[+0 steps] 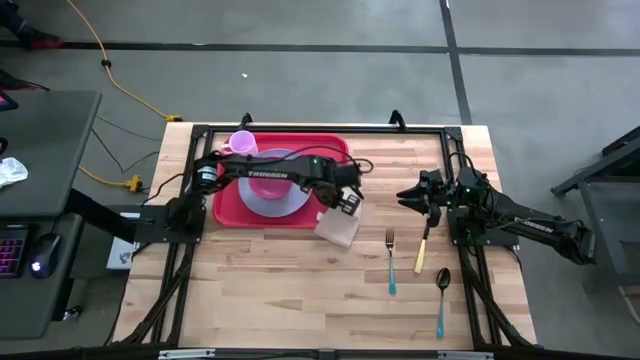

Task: Set up tray
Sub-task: Put the brown napkin beside the blue plate on the red tray

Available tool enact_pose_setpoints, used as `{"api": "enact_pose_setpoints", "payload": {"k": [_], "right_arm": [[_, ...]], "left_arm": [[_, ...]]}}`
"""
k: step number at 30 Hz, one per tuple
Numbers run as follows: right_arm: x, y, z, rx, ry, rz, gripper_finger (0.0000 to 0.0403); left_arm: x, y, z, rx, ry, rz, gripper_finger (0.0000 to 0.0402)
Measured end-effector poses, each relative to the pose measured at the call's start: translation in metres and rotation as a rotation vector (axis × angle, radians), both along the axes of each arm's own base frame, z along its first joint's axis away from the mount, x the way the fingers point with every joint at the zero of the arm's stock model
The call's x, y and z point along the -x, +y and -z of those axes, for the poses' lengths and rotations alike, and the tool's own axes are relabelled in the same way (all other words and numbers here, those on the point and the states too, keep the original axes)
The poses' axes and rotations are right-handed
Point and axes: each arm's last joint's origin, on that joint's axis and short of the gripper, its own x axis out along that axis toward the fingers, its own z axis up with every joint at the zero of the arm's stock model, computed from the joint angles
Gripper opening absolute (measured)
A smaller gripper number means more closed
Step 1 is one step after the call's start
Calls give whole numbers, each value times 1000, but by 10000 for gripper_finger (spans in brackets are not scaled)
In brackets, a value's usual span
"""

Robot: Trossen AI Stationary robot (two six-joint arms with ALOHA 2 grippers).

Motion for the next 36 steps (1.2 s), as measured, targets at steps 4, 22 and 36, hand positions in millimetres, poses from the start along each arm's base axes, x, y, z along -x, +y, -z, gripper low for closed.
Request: {"api": "enact_pose_setpoints", "payload": {"k": [4, 22, 36], "right_arm": [[0, 0, 0, -1, 4, 4, 114], [0, 0, 1, 3, 10, 3, 114], [0, 0, 1, 3, 10, 3, 114]], "left_arm": [[2, 14, 0, 10, 3, -11, 10], [15, 63, 1, -31, 41, -144, 10], [20, 58, 17, -14, 86, -241, 10]]}}
